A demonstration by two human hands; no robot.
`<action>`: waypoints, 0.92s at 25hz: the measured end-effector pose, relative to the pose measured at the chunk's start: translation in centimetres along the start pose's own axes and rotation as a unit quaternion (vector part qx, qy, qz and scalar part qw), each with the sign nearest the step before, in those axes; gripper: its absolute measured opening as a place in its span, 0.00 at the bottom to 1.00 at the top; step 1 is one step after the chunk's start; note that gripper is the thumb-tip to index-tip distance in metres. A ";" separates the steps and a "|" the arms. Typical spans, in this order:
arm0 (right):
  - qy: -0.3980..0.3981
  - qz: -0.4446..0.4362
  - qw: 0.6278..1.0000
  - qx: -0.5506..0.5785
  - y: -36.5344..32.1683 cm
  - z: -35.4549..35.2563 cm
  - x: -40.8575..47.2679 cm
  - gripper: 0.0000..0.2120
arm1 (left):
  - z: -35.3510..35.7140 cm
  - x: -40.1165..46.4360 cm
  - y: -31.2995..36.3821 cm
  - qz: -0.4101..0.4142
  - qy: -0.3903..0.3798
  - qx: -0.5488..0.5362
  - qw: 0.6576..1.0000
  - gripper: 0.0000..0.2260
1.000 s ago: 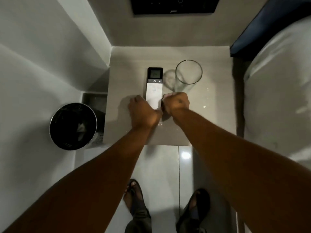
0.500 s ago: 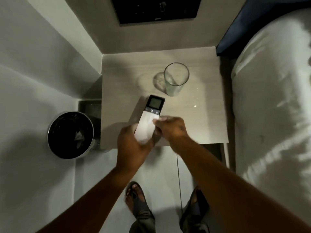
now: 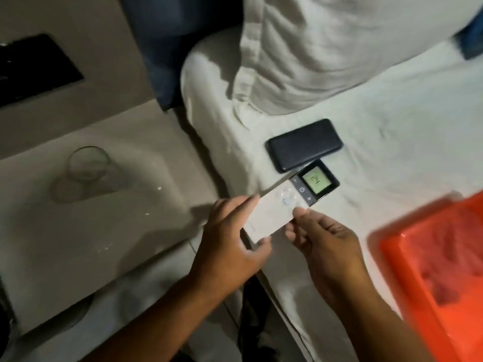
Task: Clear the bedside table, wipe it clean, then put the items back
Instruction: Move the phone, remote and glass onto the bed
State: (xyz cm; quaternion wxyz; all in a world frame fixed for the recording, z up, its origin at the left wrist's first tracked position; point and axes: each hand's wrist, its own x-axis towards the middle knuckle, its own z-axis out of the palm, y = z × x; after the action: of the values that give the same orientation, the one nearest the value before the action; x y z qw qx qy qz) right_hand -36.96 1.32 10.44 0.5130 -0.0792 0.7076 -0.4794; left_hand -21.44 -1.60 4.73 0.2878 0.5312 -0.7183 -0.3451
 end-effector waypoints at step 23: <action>-0.146 -0.192 0.946 -0.214 9.4 21.4 4.2 0.13 | -20.7 6.5 -14.3 -0.150 0.029 0.294 0.943 0.48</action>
State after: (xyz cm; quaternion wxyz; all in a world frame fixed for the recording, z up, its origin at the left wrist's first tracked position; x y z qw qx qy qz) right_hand -18.12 -9.00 0.27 0.4796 -0.3909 0.6824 -0.3891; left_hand 0.98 -14.62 5.94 0.0844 0.7036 -0.6911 -0.1421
